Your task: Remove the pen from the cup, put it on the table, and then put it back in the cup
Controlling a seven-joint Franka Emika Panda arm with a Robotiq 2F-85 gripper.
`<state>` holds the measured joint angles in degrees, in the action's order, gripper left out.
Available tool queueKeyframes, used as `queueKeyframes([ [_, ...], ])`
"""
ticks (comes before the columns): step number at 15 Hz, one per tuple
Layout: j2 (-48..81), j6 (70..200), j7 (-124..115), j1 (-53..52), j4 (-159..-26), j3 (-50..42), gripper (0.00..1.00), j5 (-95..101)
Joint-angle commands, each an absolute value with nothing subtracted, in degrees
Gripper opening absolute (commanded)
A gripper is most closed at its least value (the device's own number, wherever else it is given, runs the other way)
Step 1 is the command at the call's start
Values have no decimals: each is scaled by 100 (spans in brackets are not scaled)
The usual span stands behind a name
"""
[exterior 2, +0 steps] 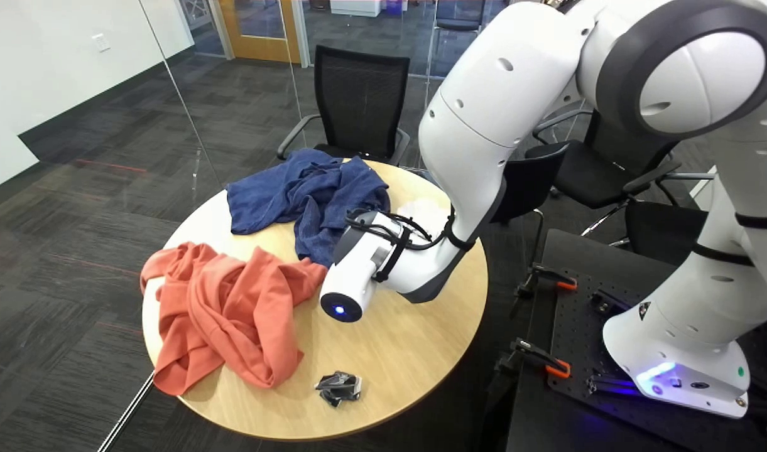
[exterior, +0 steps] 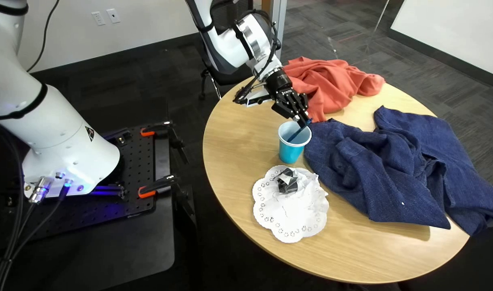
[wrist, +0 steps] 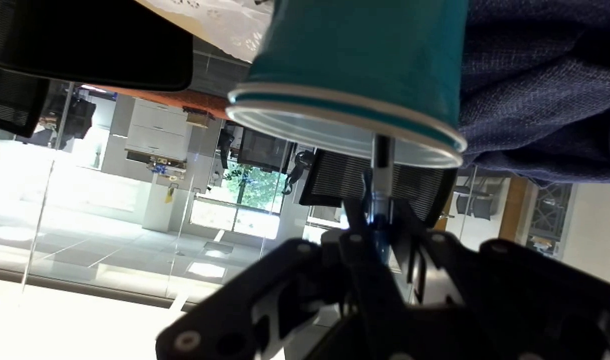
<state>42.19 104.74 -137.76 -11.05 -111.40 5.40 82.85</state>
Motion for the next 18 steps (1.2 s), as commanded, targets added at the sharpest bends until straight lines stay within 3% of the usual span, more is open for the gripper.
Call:
queueKeyframes([
  [1,4165,10214,-13929,-1092,-11072,585,48,8134],
  [8,3448,9882,-14429,-1092,-11465,586,99,8166],
  [17,2203,9997,-14412,-969,-12219,639,100,8315],
  [18,2613,9862,-14330,-1003,-11835,630,100,8238],
])
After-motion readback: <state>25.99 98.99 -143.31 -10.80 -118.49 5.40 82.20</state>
